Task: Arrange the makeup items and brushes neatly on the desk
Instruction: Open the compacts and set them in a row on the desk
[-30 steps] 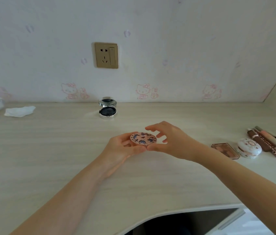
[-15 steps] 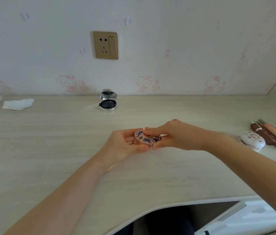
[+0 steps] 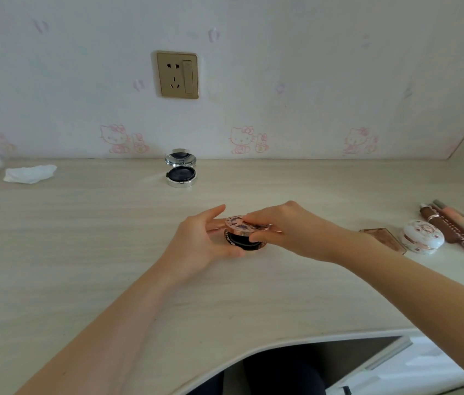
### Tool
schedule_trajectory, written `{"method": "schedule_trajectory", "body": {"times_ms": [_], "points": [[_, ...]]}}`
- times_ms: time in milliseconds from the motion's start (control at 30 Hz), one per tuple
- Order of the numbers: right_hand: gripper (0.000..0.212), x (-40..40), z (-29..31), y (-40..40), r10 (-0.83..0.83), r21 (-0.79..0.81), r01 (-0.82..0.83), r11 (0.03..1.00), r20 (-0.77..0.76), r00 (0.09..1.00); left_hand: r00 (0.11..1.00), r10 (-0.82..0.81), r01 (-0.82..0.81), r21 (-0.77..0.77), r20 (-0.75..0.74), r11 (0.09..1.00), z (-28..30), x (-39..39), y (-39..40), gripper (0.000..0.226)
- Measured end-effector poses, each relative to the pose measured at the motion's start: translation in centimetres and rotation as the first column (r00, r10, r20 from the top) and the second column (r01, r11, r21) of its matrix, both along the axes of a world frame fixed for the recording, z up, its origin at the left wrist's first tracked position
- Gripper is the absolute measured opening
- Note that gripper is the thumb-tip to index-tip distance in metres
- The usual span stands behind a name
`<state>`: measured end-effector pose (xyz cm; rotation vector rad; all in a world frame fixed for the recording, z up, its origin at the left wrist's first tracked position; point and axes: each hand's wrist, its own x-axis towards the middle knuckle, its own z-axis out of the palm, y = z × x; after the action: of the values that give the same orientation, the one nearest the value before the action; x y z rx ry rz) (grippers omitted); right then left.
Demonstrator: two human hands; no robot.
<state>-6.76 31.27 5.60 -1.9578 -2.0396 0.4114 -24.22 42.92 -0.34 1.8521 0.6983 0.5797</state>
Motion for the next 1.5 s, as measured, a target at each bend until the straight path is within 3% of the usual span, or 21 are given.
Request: {"method": "schedule_trajectory", "body": {"times_ms": [133,367,500,667,833,967,1333,1500], "points": [[0.027,-0.6,-1.2,0.3,-0.008,0.039,0.006,0.999,0.057,0.998,0.994,0.079,-0.067,0.15,-0.074,0.986,-0.5,-0.2,0.3,0.106],[0.033,-0.7,-1.9,0.4,-0.048,0.135,0.027,0.99,0.154,0.987,0.988,0.115,-0.088,0.233,-0.105,0.969,-1.1,-0.7,0.5,0.097],[0.037,-0.7,-1.6,0.6,-0.041,0.102,0.021,0.995,0.193,0.98,0.986,0.131,-0.1,0.276,-0.098,0.956,-1.0,-0.7,0.3,0.093],[0.032,0.0,-0.6,0.9,-0.047,0.071,0.042,0.997,0.06,0.997,0.987,0.133,-0.102,0.292,-0.089,0.951,-0.8,-0.6,0.1,0.089],[0.041,0.9,0.2,2.4,-0.072,0.047,0.067,0.997,0.103,0.992,0.985,0.145,-0.111,0.297,-0.097,0.948,-0.7,-0.7,-0.1,0.062],[0.04,1.4,0.5,3.3,-0.118,-0.02,0.119,0.993,0.036,0.992,0.986,0.138,-0.098,0.348,-0.091,0.932,-0.5,-0.8,-0.2,0.044],[0.034,1.6,1.0,3.9,-0.208,-0.118,0.187,0.975,-0.201,0.957,0.981,0.179,-0.134,0.395,-0.079,0.909,-0.9,-0.5,-0.8,0.045],[0.036,1.6,0.7,3.6,-0.197,-0.095,0.182,0.979,-0.19,0.962,0.979,0.197,-0.151,0.438,-0.061,0.886,-1.1,-0.3,-1.2,0.046]]}}
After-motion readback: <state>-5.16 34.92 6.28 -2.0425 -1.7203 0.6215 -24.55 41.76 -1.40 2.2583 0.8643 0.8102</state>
